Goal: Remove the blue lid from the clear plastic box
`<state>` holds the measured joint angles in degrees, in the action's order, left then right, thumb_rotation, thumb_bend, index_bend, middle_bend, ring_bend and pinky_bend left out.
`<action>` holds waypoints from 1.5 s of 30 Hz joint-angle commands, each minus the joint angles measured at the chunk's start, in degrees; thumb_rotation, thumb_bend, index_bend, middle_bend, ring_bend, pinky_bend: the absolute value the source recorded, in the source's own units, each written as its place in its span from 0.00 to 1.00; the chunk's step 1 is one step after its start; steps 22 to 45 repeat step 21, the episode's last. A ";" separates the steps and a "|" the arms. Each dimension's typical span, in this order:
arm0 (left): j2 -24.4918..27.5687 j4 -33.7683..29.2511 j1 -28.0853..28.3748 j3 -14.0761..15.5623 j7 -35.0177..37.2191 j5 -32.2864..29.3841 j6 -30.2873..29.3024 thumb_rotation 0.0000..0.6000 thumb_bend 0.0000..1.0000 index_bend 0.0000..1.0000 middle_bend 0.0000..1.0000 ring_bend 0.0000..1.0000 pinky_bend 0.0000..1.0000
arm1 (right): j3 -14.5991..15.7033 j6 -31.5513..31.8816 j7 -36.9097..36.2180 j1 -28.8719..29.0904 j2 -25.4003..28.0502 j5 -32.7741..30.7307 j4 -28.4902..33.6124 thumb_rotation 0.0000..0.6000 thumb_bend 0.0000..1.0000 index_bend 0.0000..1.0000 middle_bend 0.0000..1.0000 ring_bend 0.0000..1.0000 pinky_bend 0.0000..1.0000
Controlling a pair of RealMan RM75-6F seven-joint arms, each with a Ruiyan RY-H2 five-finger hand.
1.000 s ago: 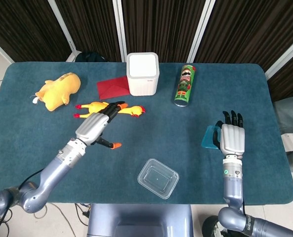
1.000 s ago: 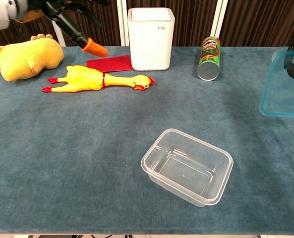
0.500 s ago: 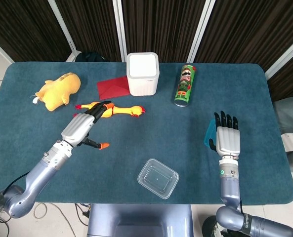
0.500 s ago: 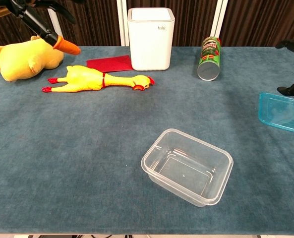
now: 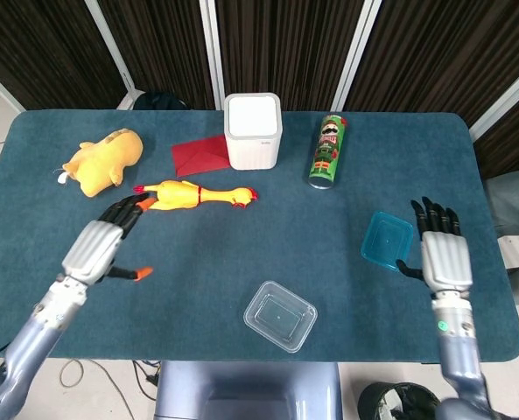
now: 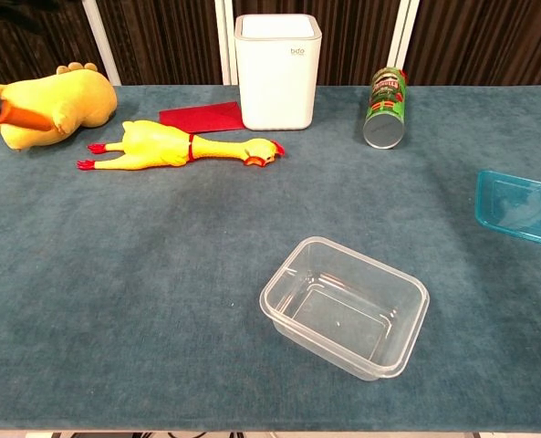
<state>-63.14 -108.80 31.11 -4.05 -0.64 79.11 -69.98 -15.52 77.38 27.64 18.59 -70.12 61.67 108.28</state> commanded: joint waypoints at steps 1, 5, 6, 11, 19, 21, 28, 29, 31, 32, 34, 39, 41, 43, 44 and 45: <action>0.50 1.38 -7.10 5.57 -2.62 5.76 -7.42 1.00 0.00 0.00 0.00 0.00 0.05 | 6.27 1.36 -9.21 -6.53 7.17 9.47 1.95 1.00 0.25 0.00 0.00 0.00 0.00; 0.64 4.12 -11.14 8.46 -3.39 8.51 -11.12 1.00 0.00 0.00 0.00 0.00 0.01 | 10.35 4.75 -14.44 -9.98 9.76 18.27 -1.32 1.00 0.25 0.00 0.00 0.00 0.00; 0.59 5.30 -12.29 9.05 -3.51 9.32 -12.42 1.00 0.00 0.00 0.00 0.00 0.01 | 11.60 5.95 -15.46 -10.99 10.36 20.72 -2.48 1.00 0.25 0.00 0.00 0.00 0.00; -1.21 11.94 -17.71 10.44 -1.94 11.26 -18.79 1.00 0.00 0.00 0.00 0.00 0.00 | 14.86 12.44 -18.02 -14.94 10.39 28.31 -11.15 1.00 0.25 0.00 0.00 0.00 0.00; -4.02 20.27 -22.39 9.59 -2.62 12.03 -24.56 1.00 0.00 0.00 0.00 0.00 0.00 | 12.27 17.05 -20.69 -17.71 9.31 24.62 -14.85 1.00 0.25 0.00 0.00 0.00 0.00; -4.45 20.50 -22.48 9.30 -2.96 11.51 -23.60 1.00 0.00 0.00 0.00 0.00 0.00 | 11.71 16.19 -21.04 -17.61 9.71 23.24 -14.58 1.00 0.25 0.00 0.00 0.00 0.00; -4.45 20.50 -22.48 9.30 -2.96 11.51 -23.60 1.00 0.00 0.00 0.00 0.00 0.00 | 11.71 16.19 -21.04 -17.61 9.71 23.24 -14.58 1.00 0.25 0.00 0.00 0.00 0.00; -4.45 20.50 -22.48 9.30 -2.96 11.51 -23.60 1.00 0.00 0.00 0.00 0.00 0.00 | 11.71 16.19 -21.04 -17.61 9.71 23.24 -14.58 1.00 0.25 0.00 0.00 0.00 0.00; -4.45 20.50 -22.48 9.30 -2.96 11.51 -23.60 1.00 0.00 0.00 0.00 0.00 0.00 | 11.71 16.19 -21.04 -17.61 9.71 23.24 -14.58 1.00 0.25 0.00 0.00 0.00 0.00; -4.45 20.50 -22.48 9.30 -2.96 11.51 -23.60 1.00 0.00 0.00 0.00 0.00 0.00 | 11.71 16.19 -21.04 -17.61 9.71 23.24 -14.58 1.00 0.25 0.00 0.00 0.00 0.00; -4.45 20.50 -22.48 9.30 -2.96 11.51 -23.60 1.00 0.00 0.00 0.00 0.00 0.00 | 11.71 16.19 -21.04 -17.61 9.71 23.24 -14.58 1.00 0.25 0.00 0.00 0.00 0.00; -4.45 20.50 -22.48 9.30 -2.96 11.51 -23.60 1.00 0.00 0.00 0.00 0.00 0.00 | 11.71 16.19 -21.04 -17.61 9.71 23.24 -14.58 1.00 0.25 0.00 0.00 0.00 0.00; -4.45 20.50 -22.48 9.30 -2.96 11.51 -23.60 1.00 0.00 0.00 0.00 0.00 0.00 | 11.71 16.19 -21.04 -17.61 9.71 23.24 -14.58 1.00 0.25 0.00 0.00 0.00 0.00; -4.45 20.50 -22.48 9.30 -2.96 11.51 -23.60 1.00 0.00 0.00 0.00 0.00 0.00 | 11.71 16.19 -21.04 -17.61 9.71 23.24 -14.58 1.00 0.25 0.00 0.00 0.00 0.00; -4.45 20.50 -22.48 9.30 -2.96 11.51 -23.60 1.00 0.00 0.00 0.00 0.00 0.00 | 11.71 16.19 -21.04 -17.61 9.71 23.24 -14.58 1.00 0.25 0.00 0.00 0.00 0.00; -4.45 20.50 -22.48 9.30 -2.96 11.51 -23.60 1.00 0.00 0.00 0.00 0.00 0.00 | 11.71 16.19 -21.04 -17.61 9.71 23.24 -14.58 1.00 0.25 0.00 0.00 0.00 0.00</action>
